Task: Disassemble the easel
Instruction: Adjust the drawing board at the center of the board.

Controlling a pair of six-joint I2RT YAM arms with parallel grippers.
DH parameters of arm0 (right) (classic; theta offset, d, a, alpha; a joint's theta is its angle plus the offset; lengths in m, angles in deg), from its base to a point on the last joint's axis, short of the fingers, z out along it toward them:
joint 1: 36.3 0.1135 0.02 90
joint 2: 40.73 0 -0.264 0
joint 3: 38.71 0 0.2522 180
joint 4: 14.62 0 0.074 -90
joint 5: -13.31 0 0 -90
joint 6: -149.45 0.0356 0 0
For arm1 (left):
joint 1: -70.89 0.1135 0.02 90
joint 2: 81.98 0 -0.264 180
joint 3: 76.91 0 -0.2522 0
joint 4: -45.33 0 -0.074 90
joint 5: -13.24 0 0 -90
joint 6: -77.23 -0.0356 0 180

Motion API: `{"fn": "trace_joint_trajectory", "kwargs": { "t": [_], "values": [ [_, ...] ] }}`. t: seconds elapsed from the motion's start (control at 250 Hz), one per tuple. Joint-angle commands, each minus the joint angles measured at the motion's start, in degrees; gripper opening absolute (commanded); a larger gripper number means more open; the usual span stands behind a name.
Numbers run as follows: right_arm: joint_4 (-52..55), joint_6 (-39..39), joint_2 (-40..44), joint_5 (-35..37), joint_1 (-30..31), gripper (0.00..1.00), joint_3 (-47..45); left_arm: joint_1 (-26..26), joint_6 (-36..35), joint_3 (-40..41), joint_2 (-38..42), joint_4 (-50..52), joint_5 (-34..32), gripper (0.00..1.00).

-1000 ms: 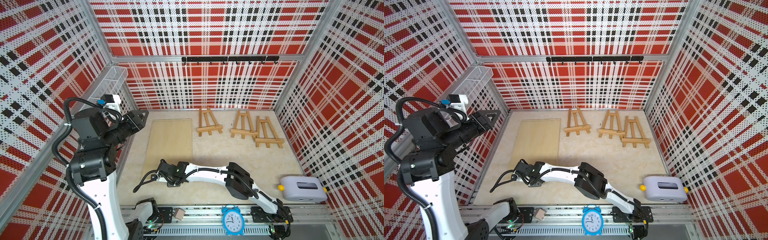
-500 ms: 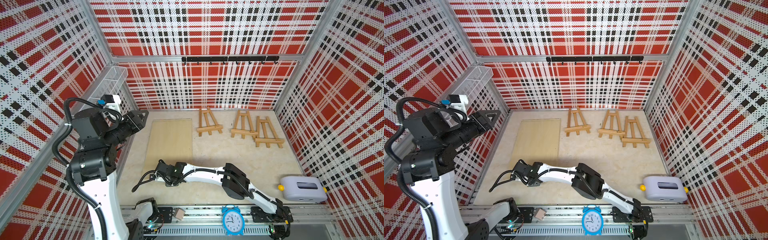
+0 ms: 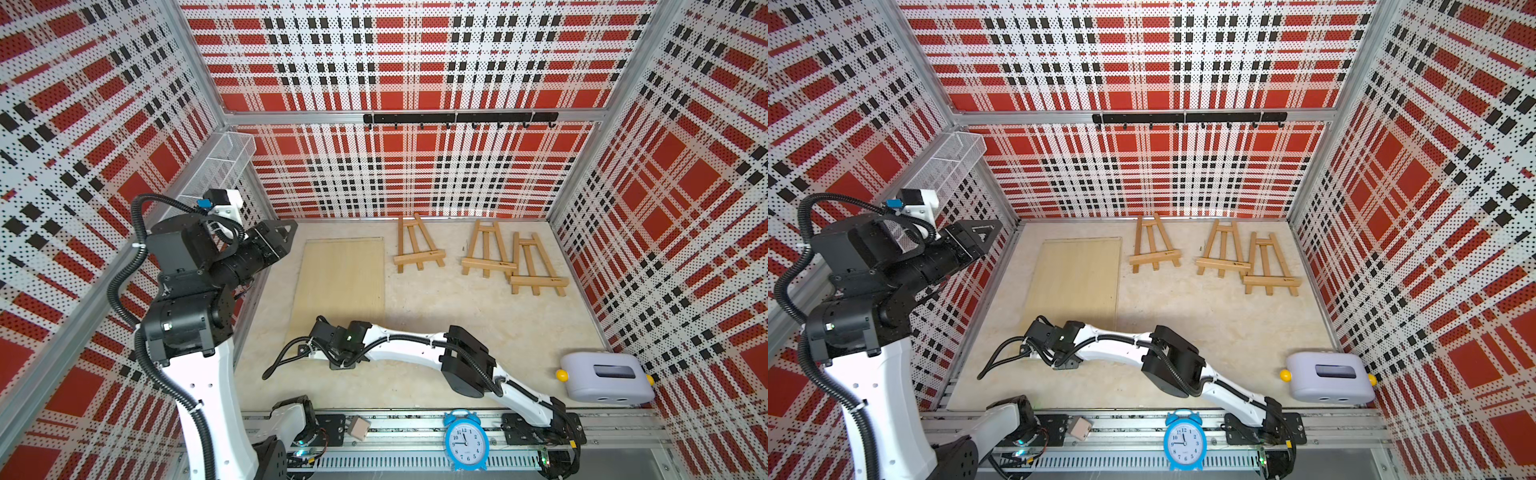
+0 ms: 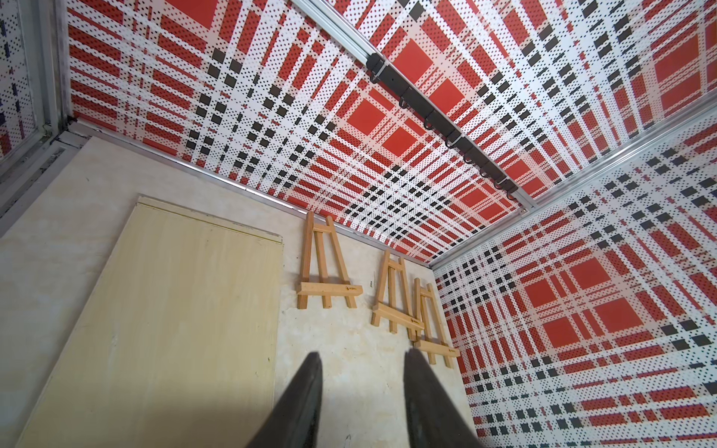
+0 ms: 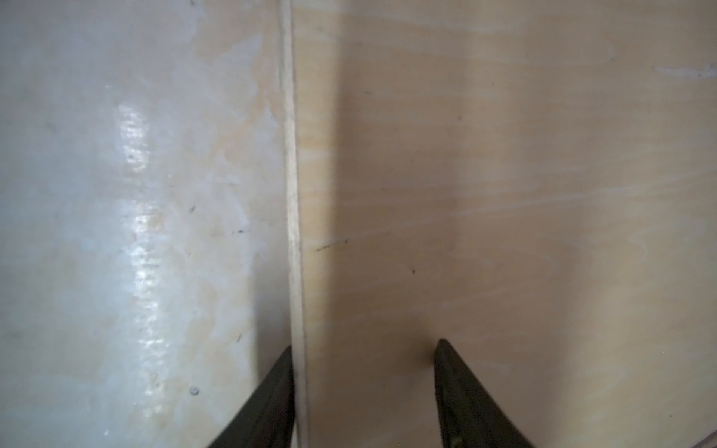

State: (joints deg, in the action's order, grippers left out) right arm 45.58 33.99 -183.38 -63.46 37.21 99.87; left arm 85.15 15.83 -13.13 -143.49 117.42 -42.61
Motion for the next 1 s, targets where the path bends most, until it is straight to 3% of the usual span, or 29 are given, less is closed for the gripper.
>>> {"fn": "trace_joint_trajectory", "kwargs": {
  "t": [0.0, 0.8, 0.996],
  "values": [
    [-0.83, -1.18, -2.37, 0.79, -1.79, 0.56, 1.56, 0.69, -0.77, 0.35, -0.10, -1.30, 0.66, 0.39],
    [-1.00, -1.27, -2.63, -0.87, -3.99, 0.56, 2.15, 1.41, -0.65, 0.50, -0.35, -1.57, 0.66, 0.39],
    [-0.73, -1.18, -1.22, -4.94, -3.99, 0.57, 1.59, 1.57, -1.03, 0.98, -0.53, -1.39, 0.54, 0.39]
  ]
}}
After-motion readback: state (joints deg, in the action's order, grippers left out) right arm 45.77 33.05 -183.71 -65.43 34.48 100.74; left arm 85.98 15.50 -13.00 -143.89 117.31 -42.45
